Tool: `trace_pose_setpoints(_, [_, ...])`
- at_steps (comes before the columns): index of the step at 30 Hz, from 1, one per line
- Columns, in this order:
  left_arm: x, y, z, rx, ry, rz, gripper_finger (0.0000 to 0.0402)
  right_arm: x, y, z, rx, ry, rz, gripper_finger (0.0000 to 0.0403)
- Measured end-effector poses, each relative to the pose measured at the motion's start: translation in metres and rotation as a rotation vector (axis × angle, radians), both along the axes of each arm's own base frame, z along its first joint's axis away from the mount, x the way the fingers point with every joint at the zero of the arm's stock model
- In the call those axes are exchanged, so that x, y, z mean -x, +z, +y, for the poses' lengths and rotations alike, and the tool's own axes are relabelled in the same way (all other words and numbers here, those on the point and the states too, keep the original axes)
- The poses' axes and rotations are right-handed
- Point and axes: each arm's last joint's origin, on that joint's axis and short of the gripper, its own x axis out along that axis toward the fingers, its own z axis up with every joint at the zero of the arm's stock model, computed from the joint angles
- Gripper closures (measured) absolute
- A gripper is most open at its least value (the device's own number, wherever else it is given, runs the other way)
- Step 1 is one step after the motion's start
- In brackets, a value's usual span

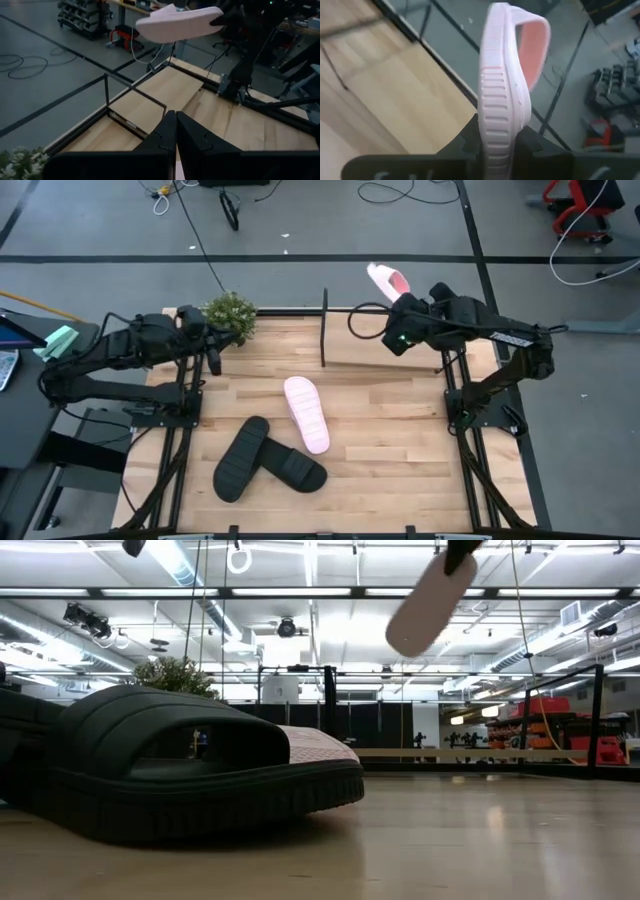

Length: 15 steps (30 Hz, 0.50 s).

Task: Pick and place slides into the shelf
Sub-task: Put the left pink slide on the shelf

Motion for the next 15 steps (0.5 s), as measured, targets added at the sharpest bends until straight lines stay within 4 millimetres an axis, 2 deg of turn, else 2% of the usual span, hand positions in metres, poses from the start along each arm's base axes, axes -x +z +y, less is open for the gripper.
trace_pose_setpoints(5, [-0.008, -0.003, 0.001, 0.011, 0.002, 0.024, 0.0381, 0.015, -0.033, -0.012, -0.016, -0.013, 0.177, 0.0344])
trace_pose_setpoints(15, [-0.012, -0.003, 0.002, 0.015, 0.004, 0.021, 0.038, 0.063, -0.09, -0.005, -0.045, -0.012, 0.369, 0.0344])
